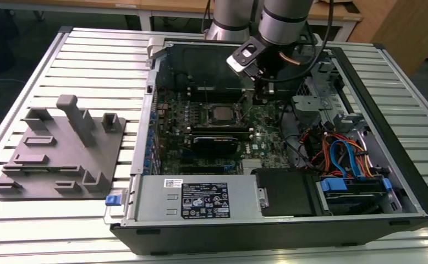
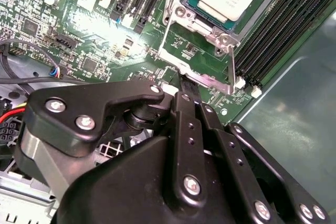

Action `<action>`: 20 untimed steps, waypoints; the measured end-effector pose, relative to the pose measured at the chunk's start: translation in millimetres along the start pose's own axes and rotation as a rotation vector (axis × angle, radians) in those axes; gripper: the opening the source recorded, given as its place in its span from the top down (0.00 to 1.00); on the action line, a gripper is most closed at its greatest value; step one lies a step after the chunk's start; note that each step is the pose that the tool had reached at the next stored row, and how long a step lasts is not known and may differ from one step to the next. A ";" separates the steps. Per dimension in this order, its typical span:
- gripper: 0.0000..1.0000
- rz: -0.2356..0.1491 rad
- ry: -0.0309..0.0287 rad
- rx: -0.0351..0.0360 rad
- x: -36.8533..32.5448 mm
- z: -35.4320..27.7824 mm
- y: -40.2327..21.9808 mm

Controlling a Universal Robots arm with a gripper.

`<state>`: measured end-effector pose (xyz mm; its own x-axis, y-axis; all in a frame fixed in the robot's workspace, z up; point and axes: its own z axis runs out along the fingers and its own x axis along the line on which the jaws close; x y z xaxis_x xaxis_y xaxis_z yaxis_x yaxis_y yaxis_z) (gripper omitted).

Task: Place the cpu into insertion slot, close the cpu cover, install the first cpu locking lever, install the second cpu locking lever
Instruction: 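Close the cpu cover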

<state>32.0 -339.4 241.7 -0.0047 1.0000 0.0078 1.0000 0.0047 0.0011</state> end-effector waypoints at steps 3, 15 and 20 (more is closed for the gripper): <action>0.89 0.000 0.0001 0.0000 0.0 0.1 -0.7; 0.89 0.000 0.0000 0.0000 0.0 0.5 -3.6; 0.89 0.000 0.0000 0.0000 0.0 0.6 -4.9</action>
<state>27.1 -339.4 241.1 -0.0047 1.0000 0.0077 1.0000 0.0047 0.0011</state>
